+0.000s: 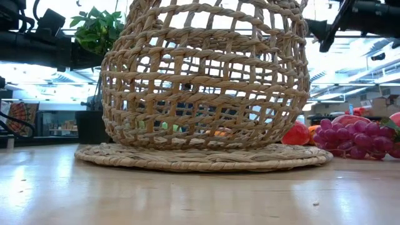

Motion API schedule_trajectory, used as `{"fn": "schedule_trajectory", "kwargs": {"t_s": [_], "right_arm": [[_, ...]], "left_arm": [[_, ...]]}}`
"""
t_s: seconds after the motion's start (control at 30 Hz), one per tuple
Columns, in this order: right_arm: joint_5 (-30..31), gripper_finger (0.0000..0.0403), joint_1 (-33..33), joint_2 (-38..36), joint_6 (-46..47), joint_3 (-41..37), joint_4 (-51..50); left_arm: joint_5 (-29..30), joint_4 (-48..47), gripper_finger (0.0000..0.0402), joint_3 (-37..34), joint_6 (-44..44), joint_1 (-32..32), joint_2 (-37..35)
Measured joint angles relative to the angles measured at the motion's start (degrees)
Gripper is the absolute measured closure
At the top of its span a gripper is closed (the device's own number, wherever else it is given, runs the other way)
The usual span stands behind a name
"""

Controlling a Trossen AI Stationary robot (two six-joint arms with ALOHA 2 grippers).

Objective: Build produce basket
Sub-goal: Put the bell pepper into the woven basket

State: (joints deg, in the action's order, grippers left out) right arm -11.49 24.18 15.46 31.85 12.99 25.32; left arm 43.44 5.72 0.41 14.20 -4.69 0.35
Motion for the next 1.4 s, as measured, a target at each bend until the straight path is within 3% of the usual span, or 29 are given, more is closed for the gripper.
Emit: {"fn": "schedule_trajectory", "kwargs": {"t_s": [0.1, 0.23, 0.33, 0.47, 0.6, 0.77, 1.1, 1.27, 1.4], "right_arm": [[-1.1, 0.0096, 0.0, 0.0, 3.9, 1.8, -1.2], [-3.7, 0.0096, -0.2, 0.5, 0.8, 10.9, -19.8], [-0.2, 0.0096, -0.2, 2.2, -4.3, 19.3, -34.7], [5.7, 0.0096, -0.2, 4.6, -11.4, 25.6, -42.8], [7.2, 0.0096, -0.1, 4.7, -12.4, 27.0, -43.7], [6.1, 0.0096, -0.1, 4.7, -8.0, 28.1, -52.2], [14.0, 0.0096, -0.1, 7.9, -6.5, 35.0, -74.2], [11.9, 0.0090, -0.2, 10.8, -4.4, 34.7, -85.1], [7.7, 0.0064, -0.2, 12.9, -5.6, 33.8, -88.5]], "left_arm": [[0.0, 0.0, 0.0014, 0.0, 0.0, 0.0, 0.0], [0.0, 0.0, 0.0014, 0.0, 0.0, 0.0, 0.0], [0.0, 0.0, 0.0014, 0.0, 0.0, 0.0, 0.0], [0.0, 0.0, 0.0014, 0.0, 0.0, 0.0, 0.0], [0.0, 0.0, 0.0014, 0.0, 0.0, 0.0, 0.0], [0.0, 0.0, 0.0014, 0.0, 0.0, 0.0, 0.0], [0.0, 0.0, 0.0014, 0.0, 0.0, 0.0, 0.0], [0.0, 0.0, 0.0014, 0.0, 0.0, 0.0, 0.0], [0.0, 0.0, 0.0014, 0.0, 0.0, 0.0, 0.0]]}}
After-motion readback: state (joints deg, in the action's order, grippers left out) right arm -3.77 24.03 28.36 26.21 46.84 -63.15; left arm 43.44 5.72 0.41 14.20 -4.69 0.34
